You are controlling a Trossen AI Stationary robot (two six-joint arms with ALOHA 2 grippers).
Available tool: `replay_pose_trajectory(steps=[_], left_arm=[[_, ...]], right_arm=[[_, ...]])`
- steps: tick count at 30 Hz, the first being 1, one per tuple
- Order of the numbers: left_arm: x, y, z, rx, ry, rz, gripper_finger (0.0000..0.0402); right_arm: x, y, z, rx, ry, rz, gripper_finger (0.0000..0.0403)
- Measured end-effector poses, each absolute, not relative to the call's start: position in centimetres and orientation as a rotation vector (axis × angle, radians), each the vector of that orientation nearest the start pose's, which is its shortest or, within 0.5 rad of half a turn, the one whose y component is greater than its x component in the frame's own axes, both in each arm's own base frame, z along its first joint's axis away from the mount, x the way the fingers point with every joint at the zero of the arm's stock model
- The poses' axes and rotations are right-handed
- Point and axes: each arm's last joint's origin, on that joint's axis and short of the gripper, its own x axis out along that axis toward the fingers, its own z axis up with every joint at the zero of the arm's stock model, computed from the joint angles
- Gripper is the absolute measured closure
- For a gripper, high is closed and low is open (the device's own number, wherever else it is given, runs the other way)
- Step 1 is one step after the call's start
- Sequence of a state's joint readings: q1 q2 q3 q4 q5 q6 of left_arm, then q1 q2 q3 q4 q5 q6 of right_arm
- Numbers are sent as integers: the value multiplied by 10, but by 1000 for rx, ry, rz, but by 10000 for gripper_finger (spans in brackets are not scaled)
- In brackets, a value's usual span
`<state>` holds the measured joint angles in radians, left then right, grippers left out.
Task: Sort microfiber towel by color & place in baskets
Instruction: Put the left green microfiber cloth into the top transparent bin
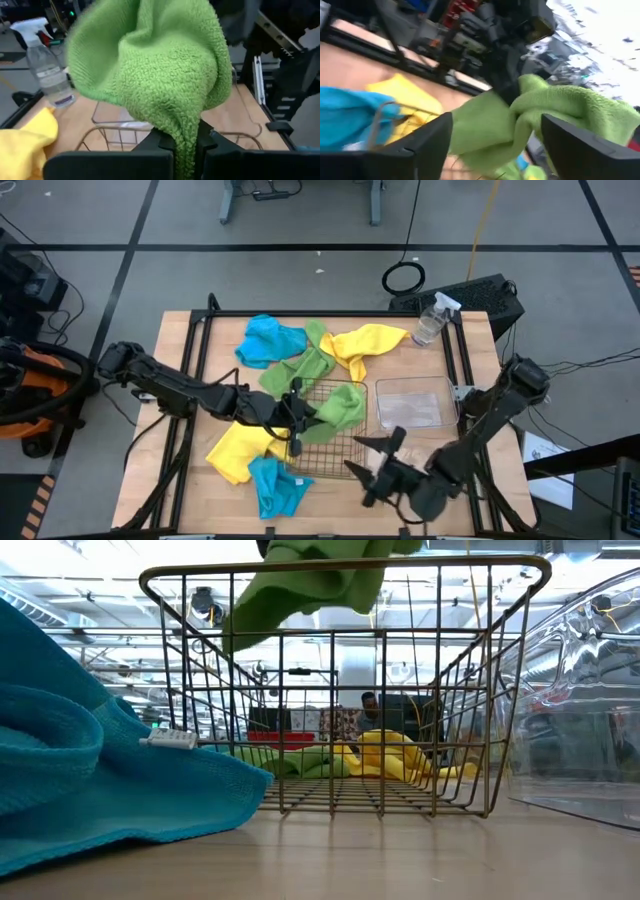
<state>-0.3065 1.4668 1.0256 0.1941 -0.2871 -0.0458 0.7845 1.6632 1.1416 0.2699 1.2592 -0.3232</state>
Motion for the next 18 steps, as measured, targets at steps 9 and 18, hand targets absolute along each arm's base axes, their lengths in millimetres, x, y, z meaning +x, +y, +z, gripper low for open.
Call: replay_pose_trajectory(steps=[9,18], left_arm=[[313,-114,293,63,223,-86,382],[309,-126,298,178,166,-131,379]], right_arm=[[316,206,263,-523,220,-569,46],[323,197,259,-461,220,-530,187]])
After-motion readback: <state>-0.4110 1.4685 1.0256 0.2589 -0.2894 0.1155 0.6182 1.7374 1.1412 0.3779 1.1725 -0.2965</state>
